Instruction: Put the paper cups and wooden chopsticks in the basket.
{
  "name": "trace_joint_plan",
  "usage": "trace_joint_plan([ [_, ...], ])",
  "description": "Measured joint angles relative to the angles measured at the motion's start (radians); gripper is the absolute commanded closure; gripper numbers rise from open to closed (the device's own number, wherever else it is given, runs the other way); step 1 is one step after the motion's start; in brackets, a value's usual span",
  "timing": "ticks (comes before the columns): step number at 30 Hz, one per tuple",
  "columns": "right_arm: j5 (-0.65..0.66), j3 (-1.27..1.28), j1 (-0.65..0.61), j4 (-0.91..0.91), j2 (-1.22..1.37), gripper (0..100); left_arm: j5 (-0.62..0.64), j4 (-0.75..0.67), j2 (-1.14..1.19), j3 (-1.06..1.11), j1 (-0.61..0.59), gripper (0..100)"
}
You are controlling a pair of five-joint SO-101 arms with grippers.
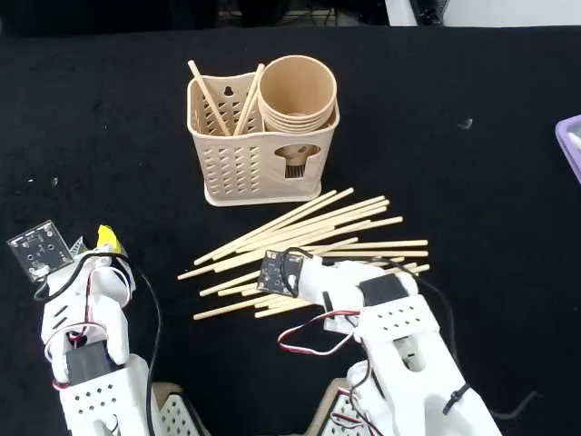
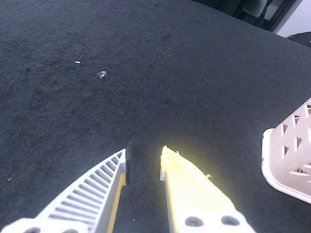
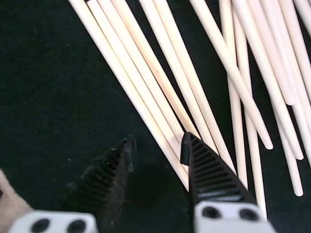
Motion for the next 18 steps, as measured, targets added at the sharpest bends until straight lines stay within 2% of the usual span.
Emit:
trace_joint_plan([
  [7, -0.009, 0.057, 0.048, -0.092, 0.0, 83.7, 0.0, 0.0, 0.0, 0.0, 0.0, 87],
  [18, 0.0, 0.049, 0.051, -0.118, 0.071, 83.7, 0.0, 0.0, 0.0, 0.0, 0.0, 87],
])
